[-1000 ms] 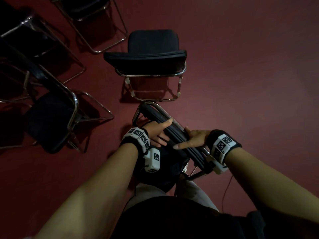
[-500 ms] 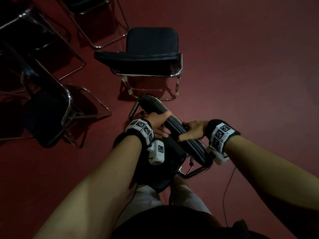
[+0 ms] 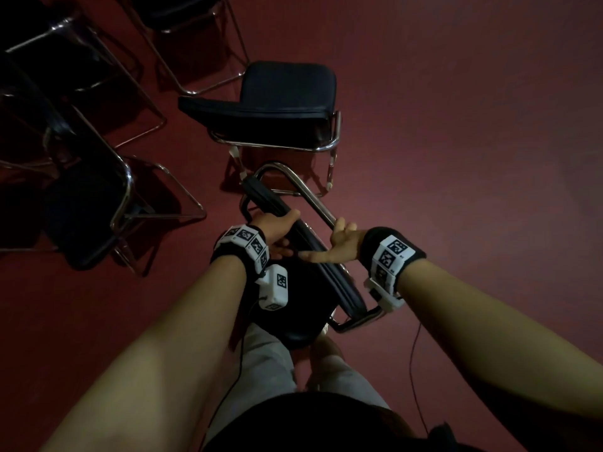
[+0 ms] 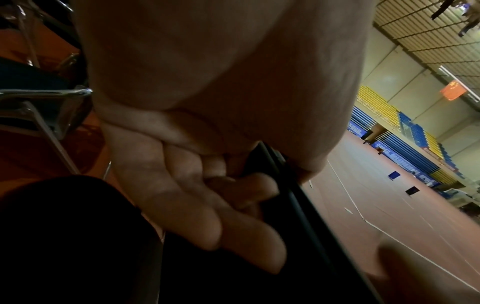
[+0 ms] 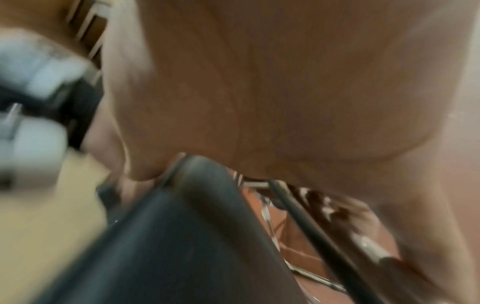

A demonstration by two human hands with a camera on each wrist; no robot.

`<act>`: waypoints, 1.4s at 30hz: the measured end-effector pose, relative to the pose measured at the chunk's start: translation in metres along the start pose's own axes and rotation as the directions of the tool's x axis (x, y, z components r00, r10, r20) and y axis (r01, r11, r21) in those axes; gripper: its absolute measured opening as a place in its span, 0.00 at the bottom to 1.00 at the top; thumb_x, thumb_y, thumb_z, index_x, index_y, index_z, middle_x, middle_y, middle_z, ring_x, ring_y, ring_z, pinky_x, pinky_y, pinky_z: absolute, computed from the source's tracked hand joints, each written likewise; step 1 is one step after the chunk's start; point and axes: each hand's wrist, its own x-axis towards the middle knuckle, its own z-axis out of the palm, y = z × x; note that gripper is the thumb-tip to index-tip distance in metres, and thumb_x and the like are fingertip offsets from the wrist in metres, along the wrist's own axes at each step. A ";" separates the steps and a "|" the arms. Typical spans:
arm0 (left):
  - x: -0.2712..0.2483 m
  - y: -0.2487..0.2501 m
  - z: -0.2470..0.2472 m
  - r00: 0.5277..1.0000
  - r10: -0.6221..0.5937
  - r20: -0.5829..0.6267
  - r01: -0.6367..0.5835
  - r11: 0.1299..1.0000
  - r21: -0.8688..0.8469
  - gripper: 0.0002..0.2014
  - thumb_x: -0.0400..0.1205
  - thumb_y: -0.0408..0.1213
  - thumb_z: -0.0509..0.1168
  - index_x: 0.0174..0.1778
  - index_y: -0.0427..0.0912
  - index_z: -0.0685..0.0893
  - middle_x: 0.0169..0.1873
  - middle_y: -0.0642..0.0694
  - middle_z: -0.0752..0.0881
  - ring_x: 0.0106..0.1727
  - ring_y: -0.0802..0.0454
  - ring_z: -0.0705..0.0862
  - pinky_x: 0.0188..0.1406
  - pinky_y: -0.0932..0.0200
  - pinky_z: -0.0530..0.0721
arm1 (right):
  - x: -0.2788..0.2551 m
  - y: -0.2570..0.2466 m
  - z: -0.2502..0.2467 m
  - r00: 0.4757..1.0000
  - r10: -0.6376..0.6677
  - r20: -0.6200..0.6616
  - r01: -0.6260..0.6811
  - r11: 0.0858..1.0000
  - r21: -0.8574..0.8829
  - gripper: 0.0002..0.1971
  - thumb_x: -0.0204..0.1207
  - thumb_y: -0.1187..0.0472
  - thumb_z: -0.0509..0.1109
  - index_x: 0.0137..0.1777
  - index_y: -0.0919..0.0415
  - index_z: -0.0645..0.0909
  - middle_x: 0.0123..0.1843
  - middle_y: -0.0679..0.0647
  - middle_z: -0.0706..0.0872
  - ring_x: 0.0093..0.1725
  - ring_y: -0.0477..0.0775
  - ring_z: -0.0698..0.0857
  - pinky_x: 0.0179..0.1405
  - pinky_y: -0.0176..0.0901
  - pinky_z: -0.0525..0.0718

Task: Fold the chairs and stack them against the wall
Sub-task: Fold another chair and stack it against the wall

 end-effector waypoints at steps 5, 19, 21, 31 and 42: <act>0.003 -0.026 -0.018 0.996 0.021 -0.086 -0.018 0.999 0.042 0.25 0.82 0.63 0.59 0.49 0.41 0.83 0.40 0.45 0.87 0.30 0.49 0.88 0.28 0.60 0.83 | 0.002 -0.001 0.002 0.994 -0.062 -0.094 0.066 0.997 0.037 0.64 0.67 0.16 0.54 0.87 0.64 0.38 0.86 0.66 0.54 0.82 0.68 0.64 0.77 0.64 0.68; 0.004 -0.019 -0.002 0.995 0.091 -0.033 -0.087 0.991 0.098 0.27 0.84 0.63 0.58 0.48 0.39 0.82 0.31 0.47 0.81 0.24 0.52 0.85 0.22 0.64 0.79 | -0.004 0.006 0.051 0.896 -0.094 -0.434 0.184 0.968 0.171 0.55 0.65 0.23 0.70 0.79 0.62 0.56 0.75 0.63 0.68 0.70 0.67 0.77 0.66 0.59 0.80; 0.000 -0.012 0.002 0.993 0.121 -0.002 -0.120 0.990 0.072 0.30 0.84 0.65 0.56 0.45 0.38 0.82 0.31 0.48 0.81 0.26 0.51 0.85 0.24 0.63 0.80 | -0.006 0.009 0.052 0.873 -0.041 -0.486 0.163 0.964 0.212 0.54 0.65 0.25 0.72 0.78 0.63 0.58 0.75 0.63 0.69 0.70 0.68 0.77 0.66 0.60 0.81; -0.002 0.009 0.024 0.950 0.249 0.191 -0.258 0.966 0.022 0.26 0.89 0.59 0.49 0.44 0.41 0.81 0.46 0.44 0.89 0.40 0.47 0.90 0.33 0.58 0.86 | -0.005 0.006 0.047 0.831 0.092 -0.549 0.083 0.955 0.286 0.33 0.71 0.52 0.80 0.66 0.61 0.64 0.67 0.62 0.74 0.63 0.70 0.81 0.55 0.55 0.80; 0.023 -0.003 -0.016 0.898 0.279 0.340 -0.378 0.885 0.272 0.27 0.89 0.57 0.53 0.53 0.40 0.90 0.55 0.47 0.91 0.51 0.50 0.92 0.51 0.53 0.91 | 0.009 -0.010 0.040 0.921 0.102 -0.377 -0.053 0.989 0.137 0.39 0.69 0.47 0.78 0.73 0.51 0.58 0.47 0.55 0.82 0.44 0.61 0.85 0.46 0.52 0.88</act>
